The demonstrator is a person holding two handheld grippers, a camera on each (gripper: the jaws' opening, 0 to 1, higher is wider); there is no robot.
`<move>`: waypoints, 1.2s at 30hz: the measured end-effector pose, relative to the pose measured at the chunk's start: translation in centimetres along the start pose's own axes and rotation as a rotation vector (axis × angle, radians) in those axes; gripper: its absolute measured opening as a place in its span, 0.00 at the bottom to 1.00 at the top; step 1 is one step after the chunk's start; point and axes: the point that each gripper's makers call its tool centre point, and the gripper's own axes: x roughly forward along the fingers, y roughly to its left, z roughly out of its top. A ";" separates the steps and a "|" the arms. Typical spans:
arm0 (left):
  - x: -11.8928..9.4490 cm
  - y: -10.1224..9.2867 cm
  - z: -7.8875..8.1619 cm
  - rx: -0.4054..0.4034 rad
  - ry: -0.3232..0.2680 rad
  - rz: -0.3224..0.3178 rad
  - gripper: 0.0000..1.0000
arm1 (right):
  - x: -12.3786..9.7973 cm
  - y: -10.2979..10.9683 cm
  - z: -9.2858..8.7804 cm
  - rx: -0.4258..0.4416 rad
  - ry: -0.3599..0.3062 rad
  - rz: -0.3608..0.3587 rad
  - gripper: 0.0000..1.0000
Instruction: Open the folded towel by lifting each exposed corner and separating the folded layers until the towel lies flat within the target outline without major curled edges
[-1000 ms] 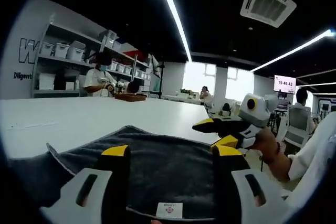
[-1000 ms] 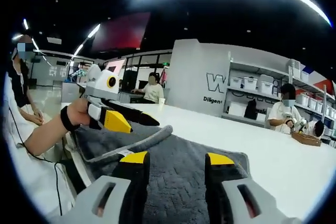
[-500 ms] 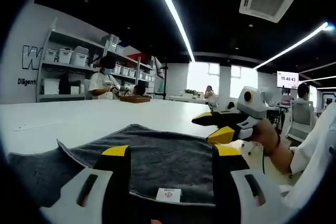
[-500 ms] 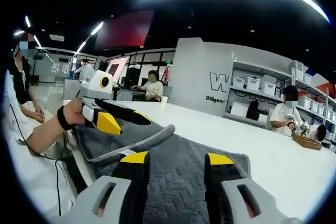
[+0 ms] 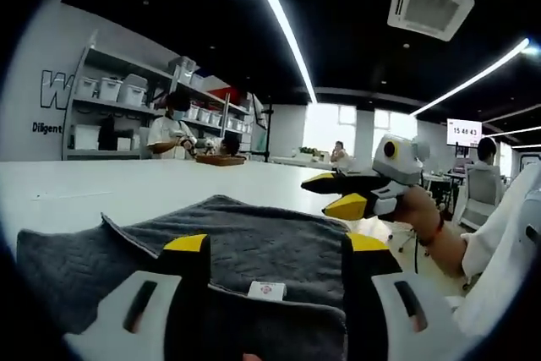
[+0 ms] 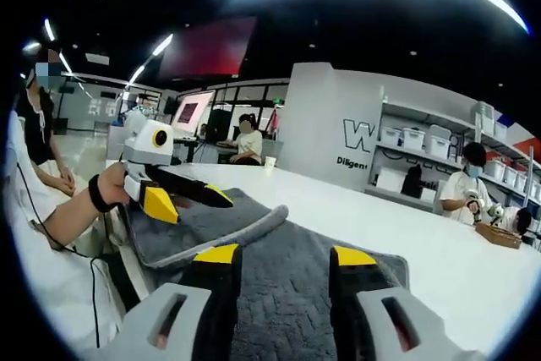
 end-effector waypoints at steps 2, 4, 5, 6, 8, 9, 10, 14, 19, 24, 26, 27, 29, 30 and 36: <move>-0.3 0.0 0.0 0.008 -0.008 0.004 0.61 | 0.1 0.1 0.1 0.002 -0.004 0.004 0.37; -0.4 0.0 0.0 0.008 -0.009 0.005 0.61 | 0.1 0.1 0.1 0.004 -0.007 0.006 0.37; -0.8 0.1 -0.1 -0.001 -0.004 0.014 0.61 | 0.3 0.2 0.0 0.013 -0.006 0.012 0.37; -0.9 0.2 -0.2 0.002 -0.004 0.023 0.61 | 0.5 0.4 -0.2 0.016 -0.003 0.016 0.37; -1.5 0.2 -0.5 0.017 0.008 0.039 0.61 | 0.7 0.5 -0.4 0.014 0.003 0.016 0.37; -1.7 0.3 -0.7 0.022 0.015 0.048 0.61 | 0.8 0.5 -0.4 0.012 0.005 0.017 0.37; -1.9 0.5 -0.9 0.037 0.031 0.067 0.61 | 0.8 0.6 -0.5 0.015 0.008 0.020 0.37; -2.2 0.0 -0.9 0.060 0.035 0.064 0.60 | 0.9 0.7 -0.4 0.014 0.007 0.025 0.37; -2.7 -0.5 -0.6 0.060 0.021 0.060 0.60 | 1.0 0.9 -0.2 0.008 0.004 0.032 0.37; -3.0 -0.8 -0.6 0.070 0.026 0.063 0.60 | 1.2 1.1 -0.1 0.009 0.002 0.038 0.37; -3.1 -0.8 -0.6 0.070 0.026 0.065 0.60 | 1.2 1.1 -0.1 0.009 0.002 0.040 0.36; -3.1 -0.8 -0.6 0.070 0.025 0.066 0.60 | 1.2 1.1 -0.1 0.009 0.002 0.041 0.36; -3.2 -0.8 -0.5 0.075 0.027 0.070 0.60 | 1.3 1.2 0.0 0.008 0.001 0.044 0.37; -3.3 -0.7 -0.6 0.080 0.028 0.073 0.60 | 1.3 1.3 0.0 0.008 0.000 0.045 0.37; -3.8 -0.5 -0.8 0.093 0.041 0.093 0.60 | 2.1 1.8 0.1 0.008 0.003 0.066 0.36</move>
